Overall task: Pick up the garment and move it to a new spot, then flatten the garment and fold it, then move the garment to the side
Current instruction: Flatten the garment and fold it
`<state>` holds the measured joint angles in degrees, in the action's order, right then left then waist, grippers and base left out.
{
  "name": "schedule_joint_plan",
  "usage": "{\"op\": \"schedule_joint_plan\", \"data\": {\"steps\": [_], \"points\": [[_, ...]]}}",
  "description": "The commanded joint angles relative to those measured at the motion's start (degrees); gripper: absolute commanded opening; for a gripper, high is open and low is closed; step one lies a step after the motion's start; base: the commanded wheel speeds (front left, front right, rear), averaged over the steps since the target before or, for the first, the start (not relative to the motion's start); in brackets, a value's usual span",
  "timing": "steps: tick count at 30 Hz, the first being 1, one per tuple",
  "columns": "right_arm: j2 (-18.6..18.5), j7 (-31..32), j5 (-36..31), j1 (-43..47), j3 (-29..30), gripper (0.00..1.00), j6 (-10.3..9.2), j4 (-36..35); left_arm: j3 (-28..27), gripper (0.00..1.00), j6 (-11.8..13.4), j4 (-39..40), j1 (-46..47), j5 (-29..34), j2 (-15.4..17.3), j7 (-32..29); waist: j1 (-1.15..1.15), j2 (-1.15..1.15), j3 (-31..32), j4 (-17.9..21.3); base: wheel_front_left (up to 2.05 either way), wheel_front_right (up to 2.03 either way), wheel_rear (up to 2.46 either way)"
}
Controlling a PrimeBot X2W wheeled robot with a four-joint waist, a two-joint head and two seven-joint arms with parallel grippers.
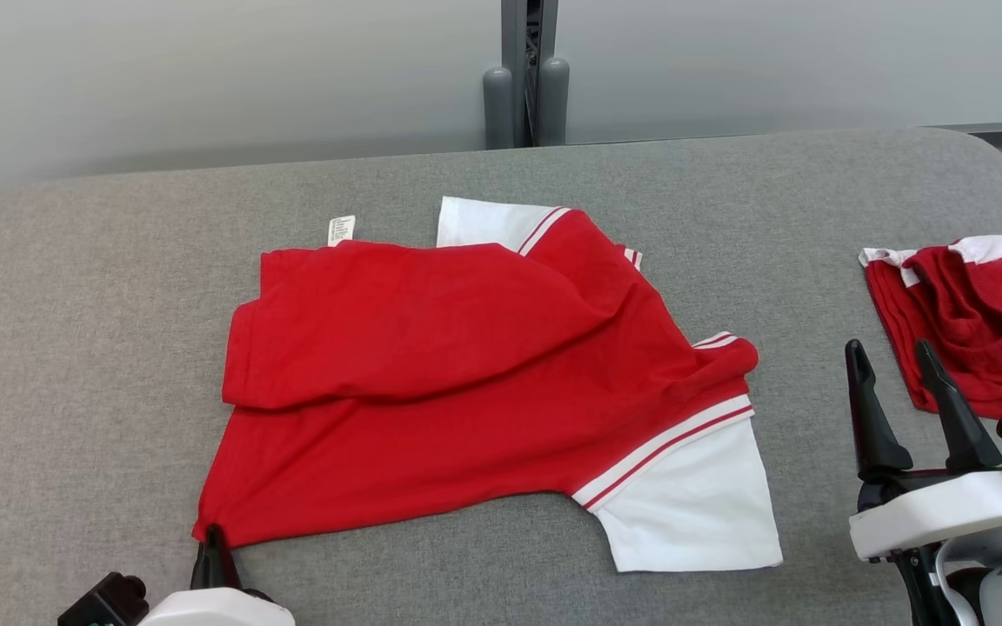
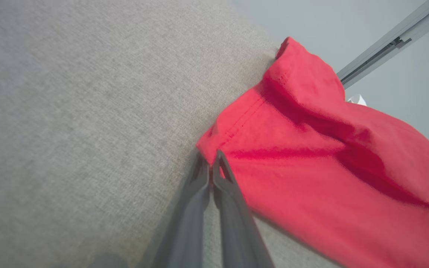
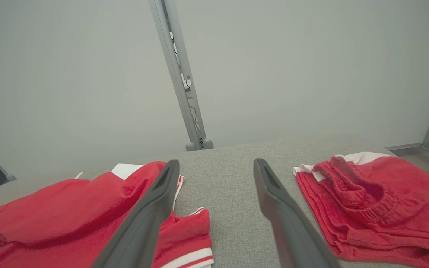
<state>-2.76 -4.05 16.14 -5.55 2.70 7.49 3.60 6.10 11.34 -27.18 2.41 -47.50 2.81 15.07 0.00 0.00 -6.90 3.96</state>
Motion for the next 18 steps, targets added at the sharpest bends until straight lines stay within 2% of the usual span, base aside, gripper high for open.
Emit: {"op": "schedule_joint_plan", "data": {"steps": [1,2,3,4,11,18], "points": [[-0.3,0.0,0.2,0.4,0.1,1.00,0.01,0.1,0.1,0.16,0.6,0.3,-1.0,-0.8,0.3,0.1,0.00,0.00,0.3,0.3,0.00,0.00,0.00],[-0.3,0.1,0.2,0.5,0.1,1.00,0.01,0.1,0.0,0.44,0.9,0.7,-1.0,-0.9,0.3,0.1,0.00,0.00,0.5,0.4,0.00,0.00,0.00],[-0.3,0.1,0.3,0.5,0.1,1.00,0.01,0.1,-0.2,0.86,1.0,1.0,-1.0,-1.0,0.3,0.1,0.00,0.00,0.6,0.5,0.00,0.00,0.00],[-0.3,0.1,0.3,0.5,0.2,1.00,0.01,0.0,-0.4,1.00,1.2,1.3,-1.0,-1.3,0.3,0.1,0.00,0.00,0.8,0.6,0.00,0.00,0.00],[-0.3,0.0,0.4,1.3,0.6,1.00,0.01,-0.2,-4.3,1.00,1.2,4.1,-2.4,2.4,0.3,0.1,0.00,0.00,2.0,0.9,0.00,0.00,0.00],[-0.3,-0.8,-0.2,2.2,1.8,1.00,0.01,-1.7,-5.9,1.00,-0.8,11.0,-2.7,12.9,1.8,0.1,0.00,0.00,3.8,0.6,0.00,0.00,0.00]]}}
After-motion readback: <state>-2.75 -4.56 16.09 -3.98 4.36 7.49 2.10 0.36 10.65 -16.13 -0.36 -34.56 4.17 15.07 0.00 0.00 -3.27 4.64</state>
